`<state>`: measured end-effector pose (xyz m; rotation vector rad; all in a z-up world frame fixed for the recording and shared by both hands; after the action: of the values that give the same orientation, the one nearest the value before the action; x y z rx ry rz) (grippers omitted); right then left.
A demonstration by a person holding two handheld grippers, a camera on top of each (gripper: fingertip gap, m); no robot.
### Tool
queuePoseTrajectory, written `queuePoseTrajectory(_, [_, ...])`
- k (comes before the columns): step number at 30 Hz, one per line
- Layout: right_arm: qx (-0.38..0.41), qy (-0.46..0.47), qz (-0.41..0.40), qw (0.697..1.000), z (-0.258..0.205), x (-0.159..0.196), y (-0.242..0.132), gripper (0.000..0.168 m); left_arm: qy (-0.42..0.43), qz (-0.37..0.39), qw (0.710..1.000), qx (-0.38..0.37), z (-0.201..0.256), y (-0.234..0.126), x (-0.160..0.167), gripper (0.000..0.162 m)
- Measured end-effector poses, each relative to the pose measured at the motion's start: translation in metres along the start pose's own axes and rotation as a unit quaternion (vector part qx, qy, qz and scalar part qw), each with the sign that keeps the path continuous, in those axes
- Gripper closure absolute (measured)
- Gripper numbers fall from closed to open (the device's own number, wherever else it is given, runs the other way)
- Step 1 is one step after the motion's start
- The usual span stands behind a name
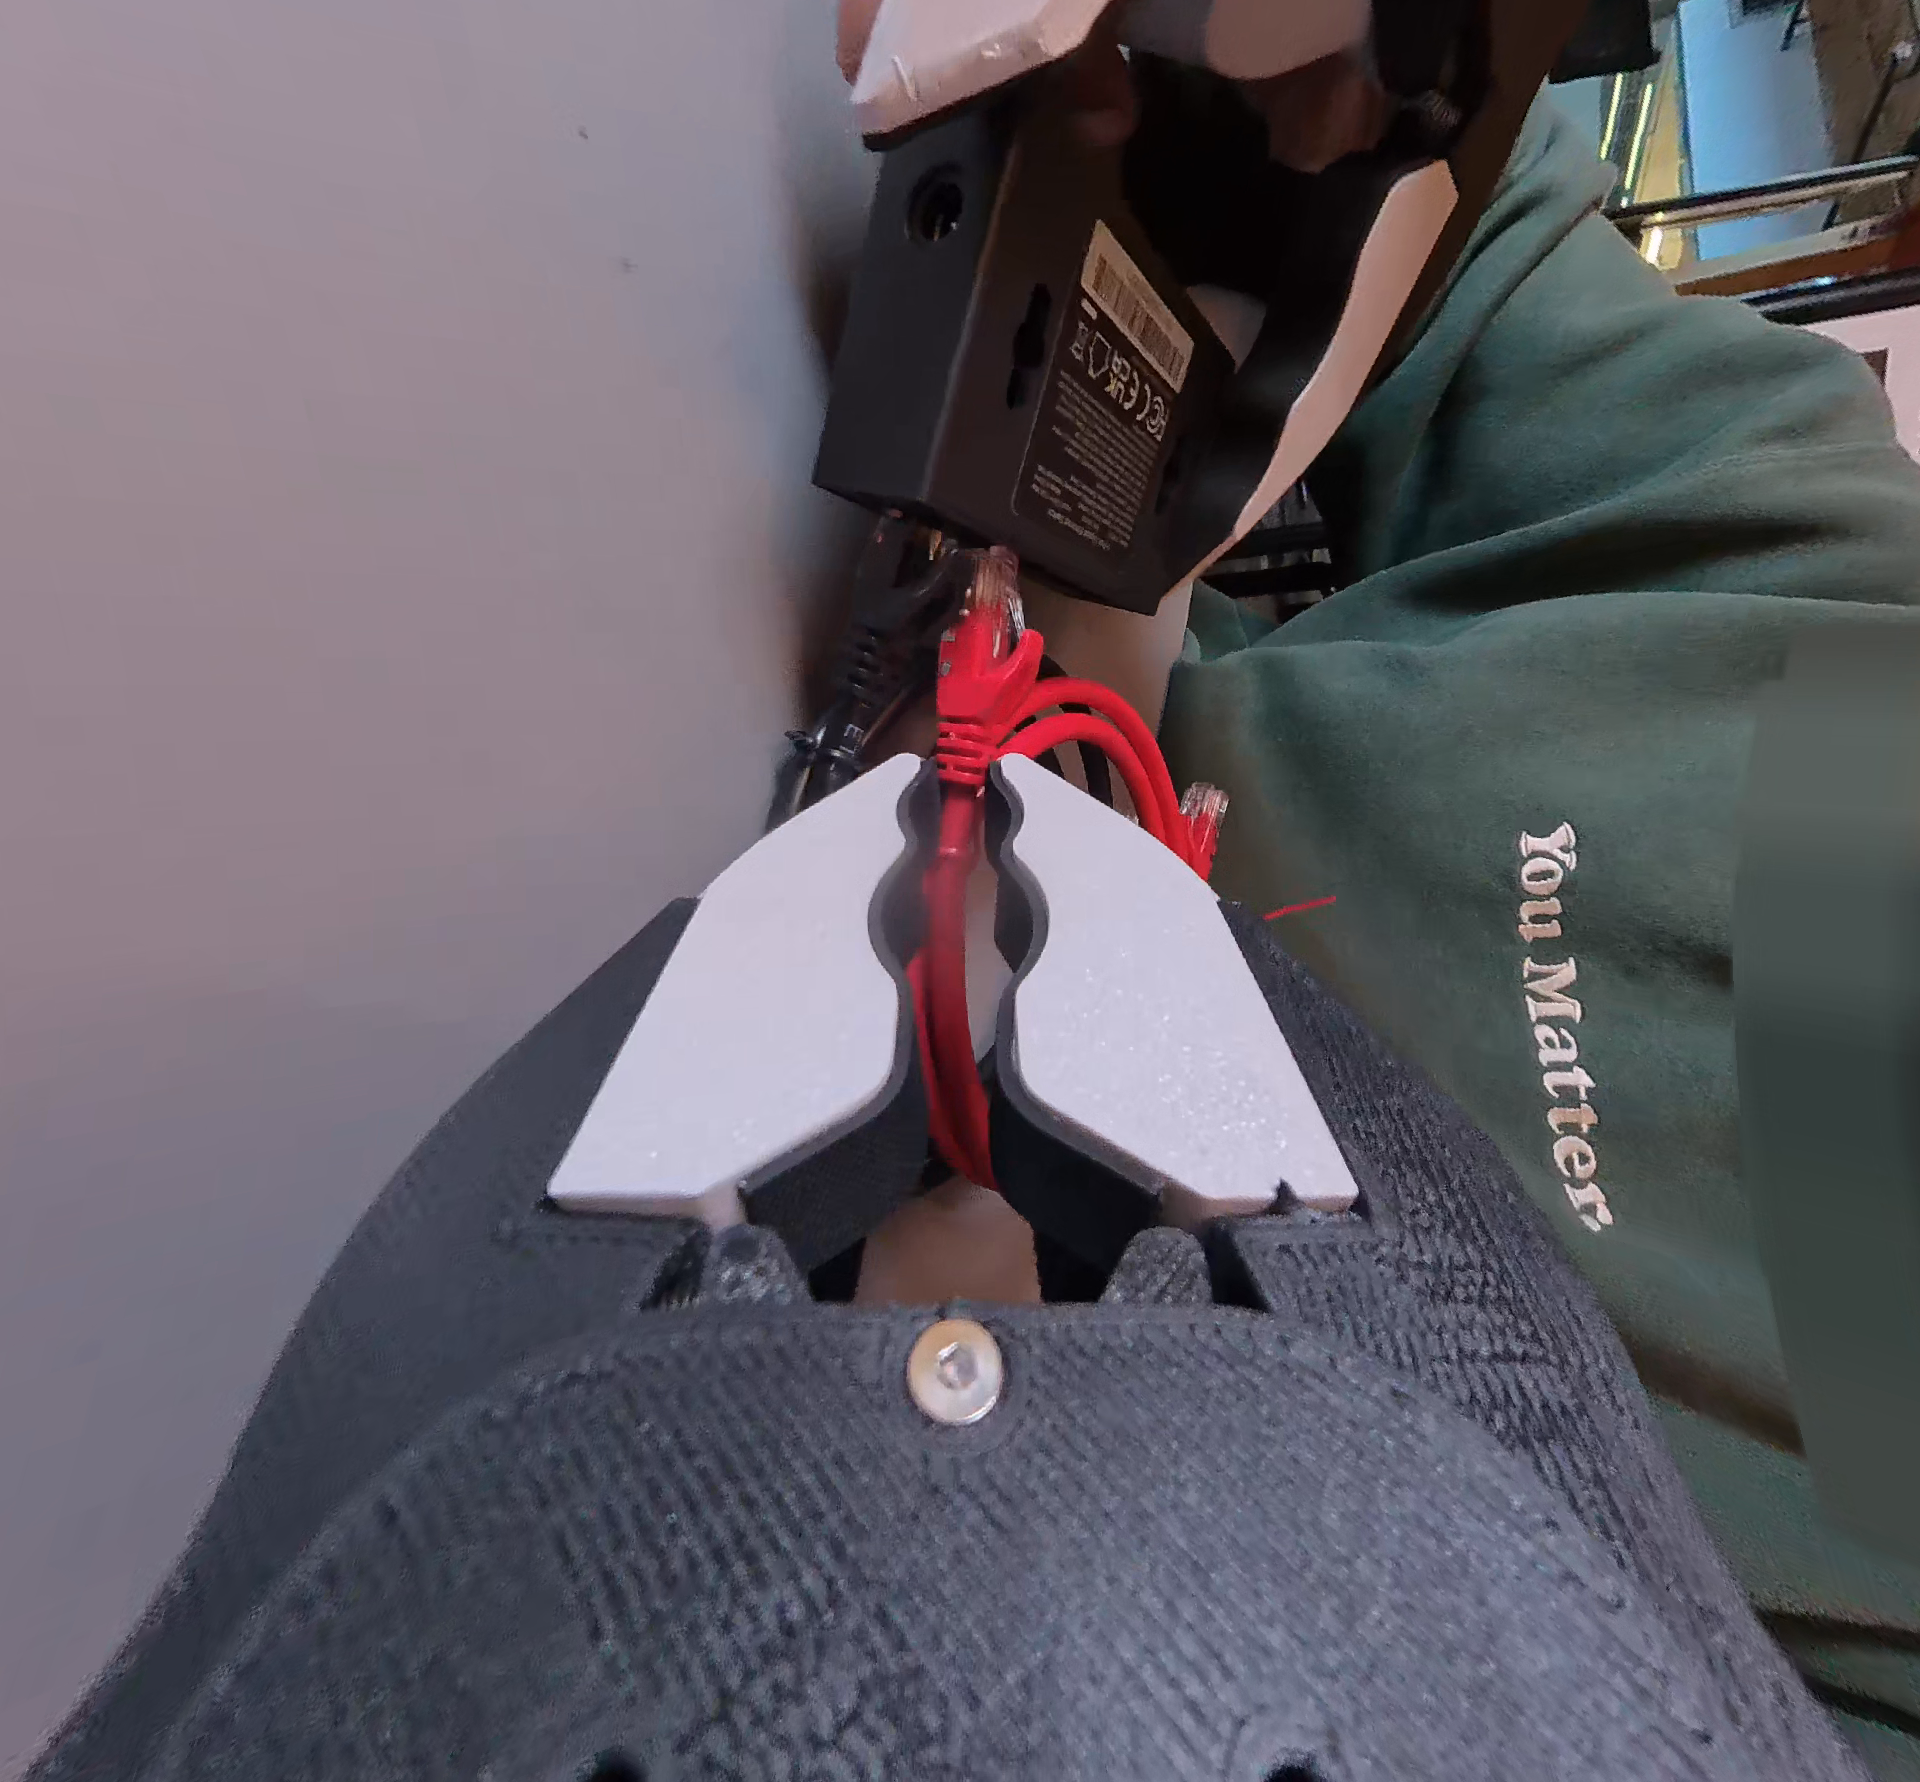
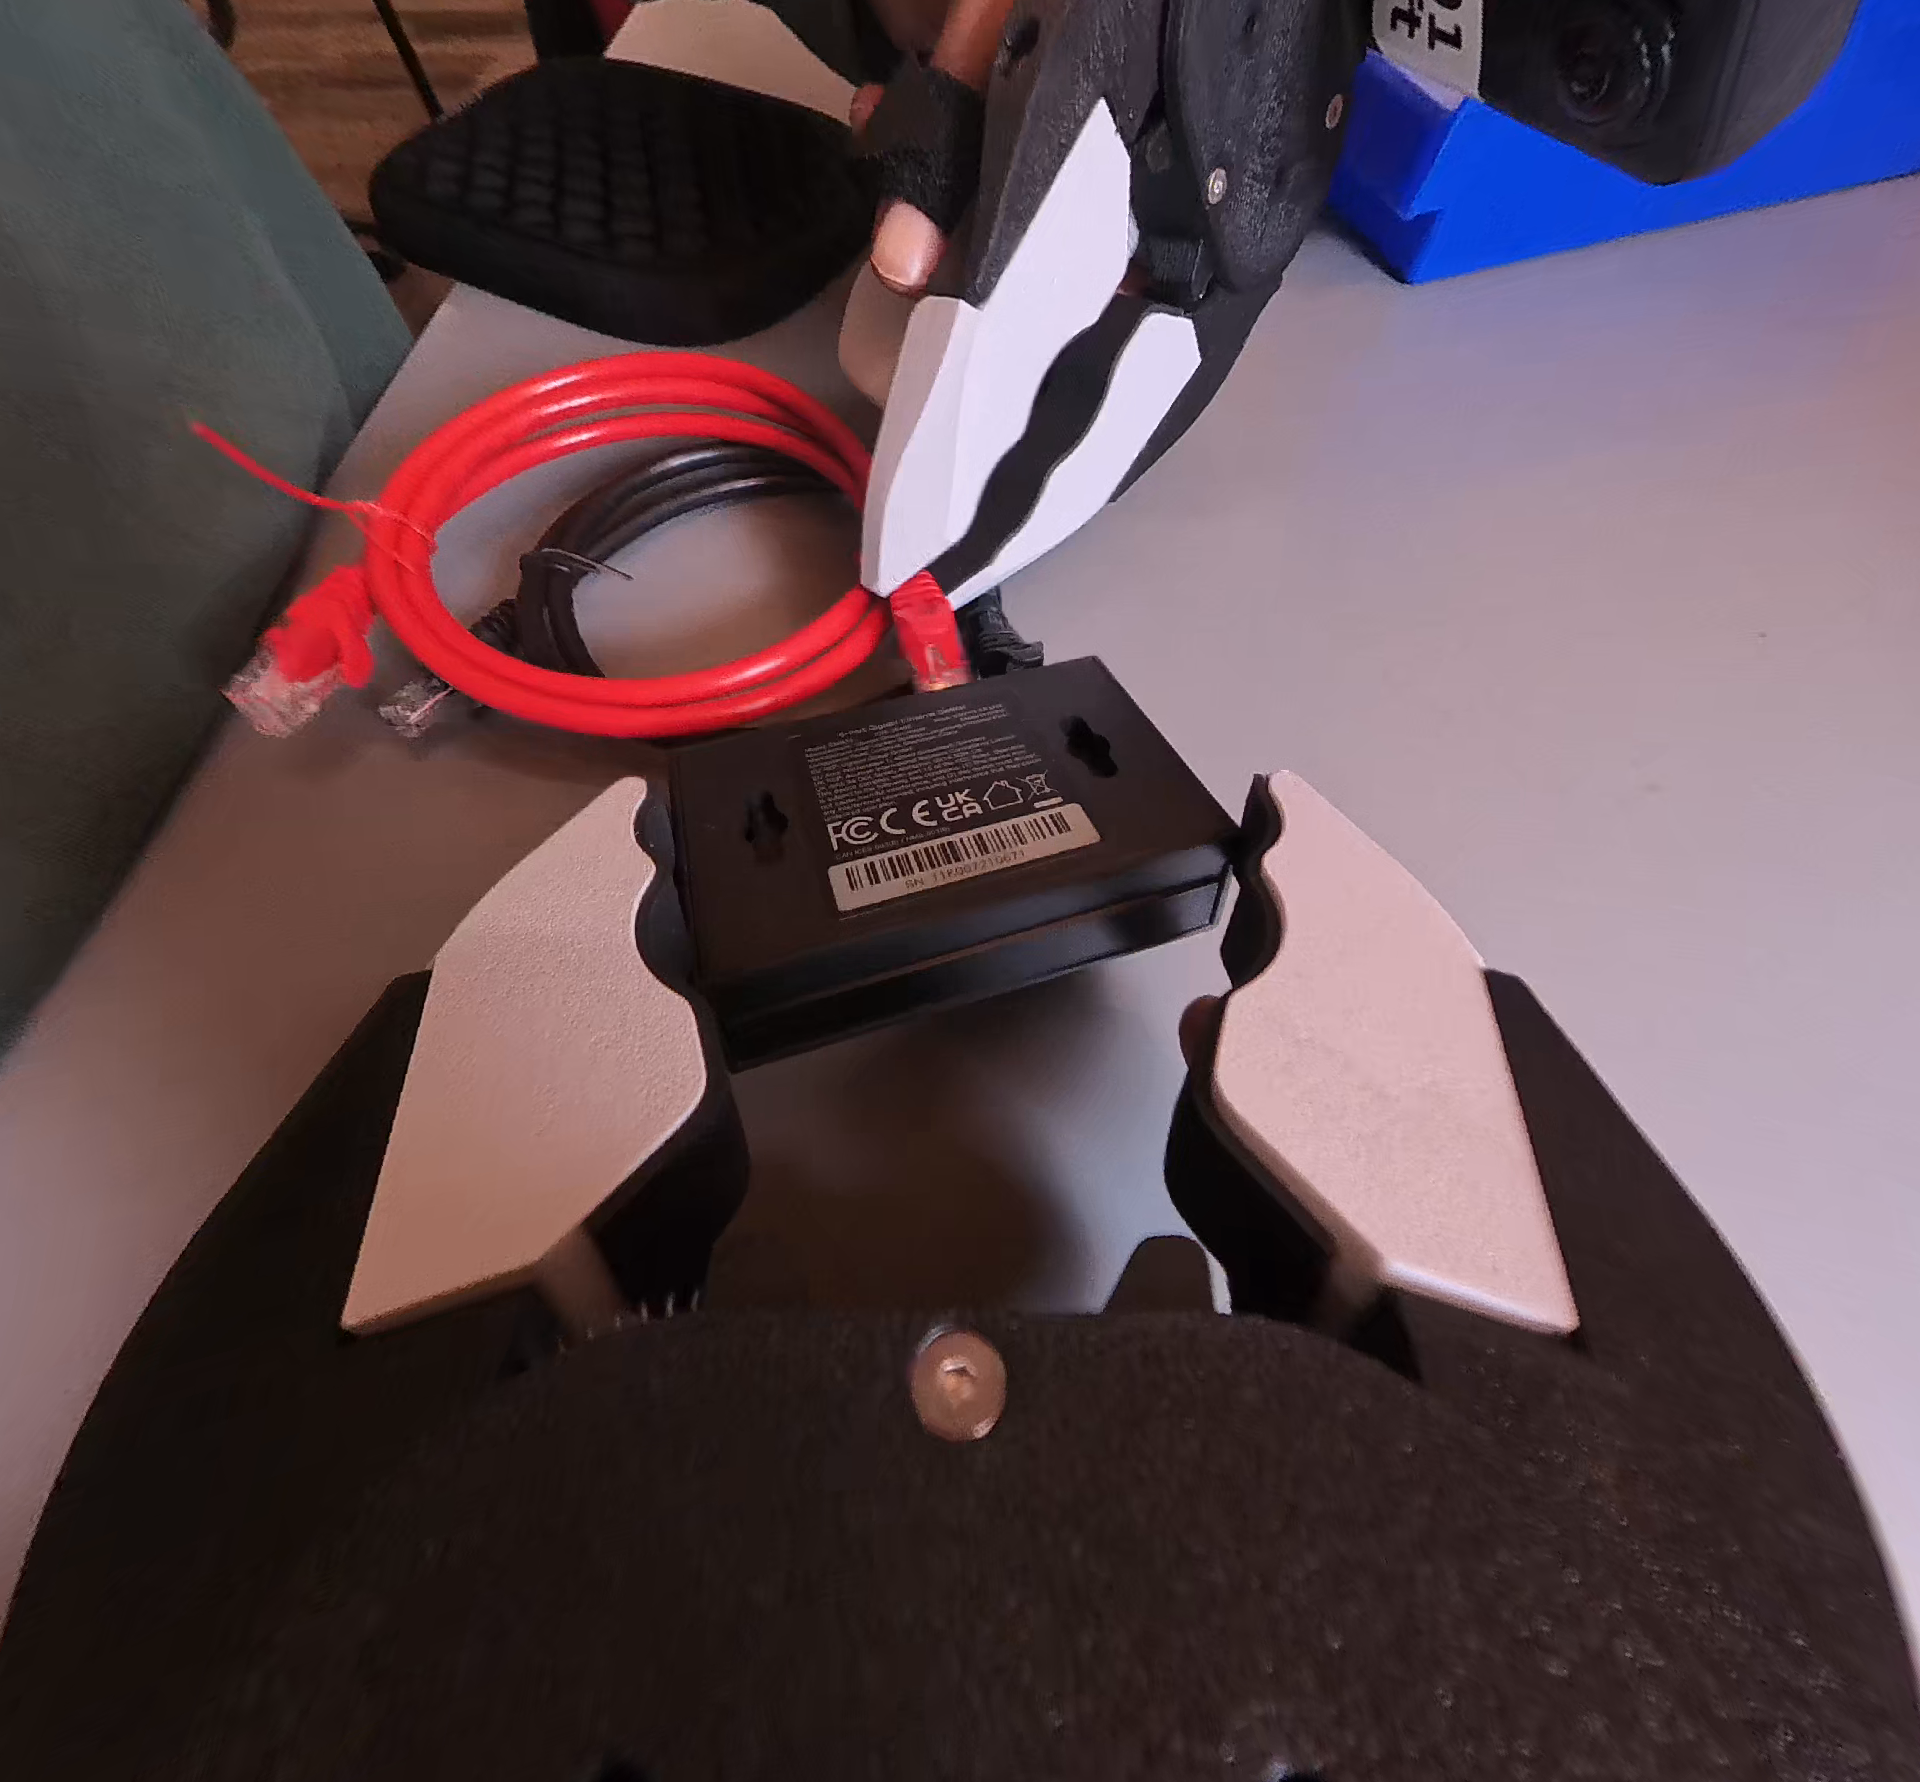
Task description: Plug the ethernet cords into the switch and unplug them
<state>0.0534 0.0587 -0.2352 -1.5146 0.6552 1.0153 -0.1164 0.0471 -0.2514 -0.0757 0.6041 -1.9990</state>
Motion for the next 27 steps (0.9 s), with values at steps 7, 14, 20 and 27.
queuePoseTrajectory(7, [-0.002,-0.018,-0.050,0.999,-0.001,0.008,0.002,0.065,-0.003,-0.023,0.999,-0.034,0.002,0.003,-0.004,0.153])
queuePoseTrajectory(14, [0.000,-0.056,-0.138,0.989,-0.003,0.017,0.006,0.065,-0.015,-0.067,0.995,-0.072,0.007,0.007,-0.011,0.154])
queuePoseTrajectory(20, [0.003,-0.079,-0.160,0.984,-0.005,0.013,0.007,0.066,-0.036,-0.109,0.990,-0.083,0.008,0.009,-0.018,0.154])
queuePoseTrajectory(27, [-0.012,-0.104,-0.185,0.977,-0.009,0.006,0.012,0.072,-0.028,-0.125,0.987,-0.100,0.011,0.016,-0.028,0.153])
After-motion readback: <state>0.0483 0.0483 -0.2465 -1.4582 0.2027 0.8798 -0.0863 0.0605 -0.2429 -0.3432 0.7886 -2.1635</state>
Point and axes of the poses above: each gripper's, where its closed fingertips meet, y out along the fingers, x out of its underside, z = x × y across the jaws, the point moved 8 cm from there along -y, back along the fingers, and after that the axes turned 3 degrees about -y, right-handed, at the moved point
